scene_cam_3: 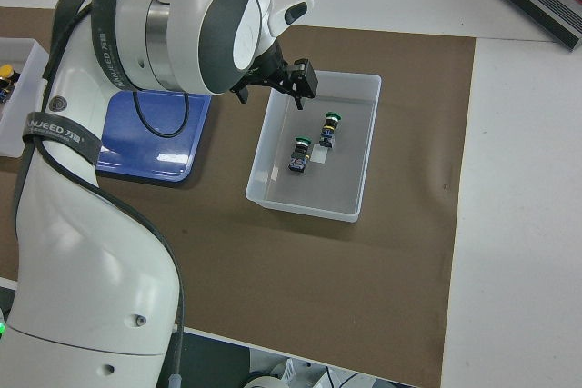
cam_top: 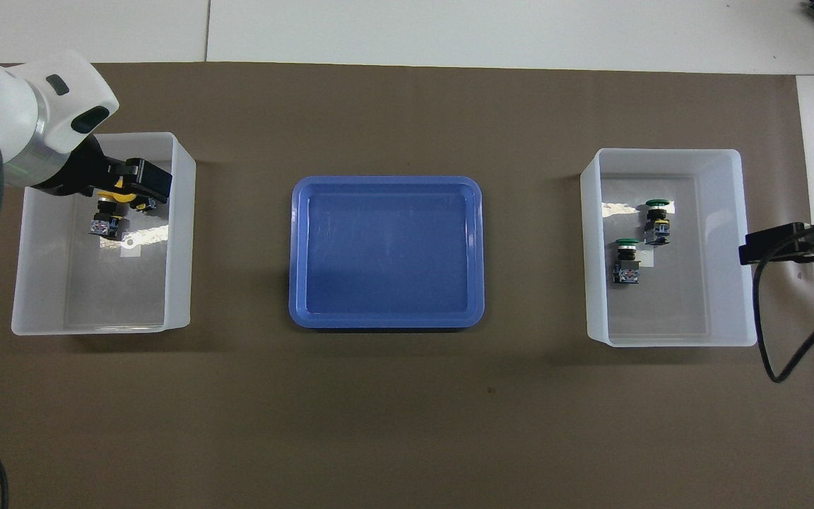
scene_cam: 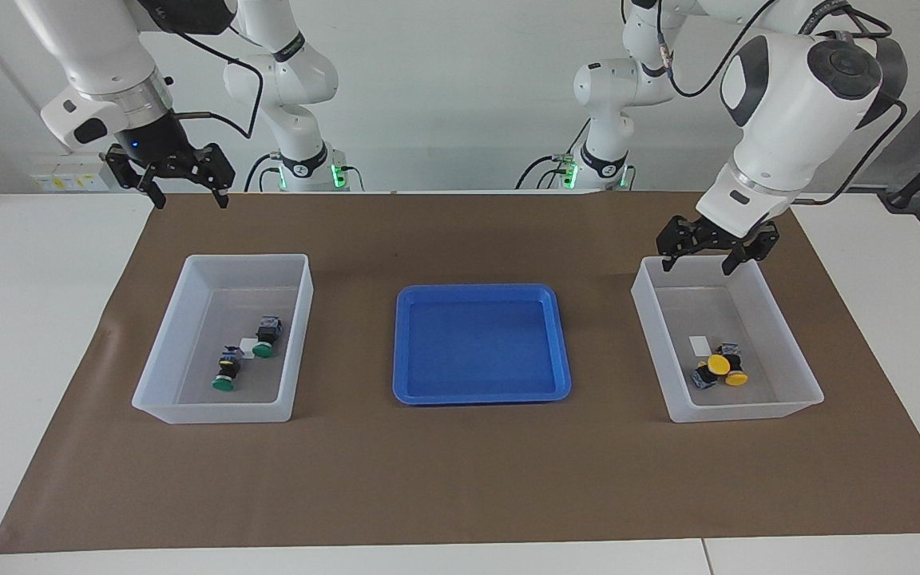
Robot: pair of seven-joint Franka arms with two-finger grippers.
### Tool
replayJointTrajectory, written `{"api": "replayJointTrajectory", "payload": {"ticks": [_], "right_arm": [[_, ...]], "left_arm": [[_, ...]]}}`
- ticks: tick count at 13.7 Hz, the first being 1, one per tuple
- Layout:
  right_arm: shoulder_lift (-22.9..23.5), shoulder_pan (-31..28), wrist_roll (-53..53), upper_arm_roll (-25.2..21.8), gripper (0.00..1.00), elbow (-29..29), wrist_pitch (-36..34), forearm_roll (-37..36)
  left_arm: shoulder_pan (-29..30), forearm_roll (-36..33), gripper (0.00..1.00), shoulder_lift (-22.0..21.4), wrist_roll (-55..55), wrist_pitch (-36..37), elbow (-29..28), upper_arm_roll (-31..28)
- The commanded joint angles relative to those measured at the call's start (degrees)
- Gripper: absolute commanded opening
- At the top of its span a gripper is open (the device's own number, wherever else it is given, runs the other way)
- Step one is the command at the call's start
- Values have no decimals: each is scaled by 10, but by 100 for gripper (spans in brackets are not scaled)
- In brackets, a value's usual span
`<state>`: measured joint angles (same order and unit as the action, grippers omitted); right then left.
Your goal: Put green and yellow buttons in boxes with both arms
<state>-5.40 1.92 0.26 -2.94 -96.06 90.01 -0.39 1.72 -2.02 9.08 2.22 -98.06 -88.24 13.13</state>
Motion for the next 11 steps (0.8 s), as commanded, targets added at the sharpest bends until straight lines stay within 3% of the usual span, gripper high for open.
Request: {"api": "replayJointTrajectory", "payload": {"ticks": [1, 11], "right_arm": [[-9, -3, 3, 3, 100, -8, 4, -1], [-9, -3, 3, 3, 100, -8, 4, -1]], "left_arm": [[-3, 8, 100, -26, 1, -20, -30, -2], [1, 7, 100, -28, -1, 4, -2, -2]]}}
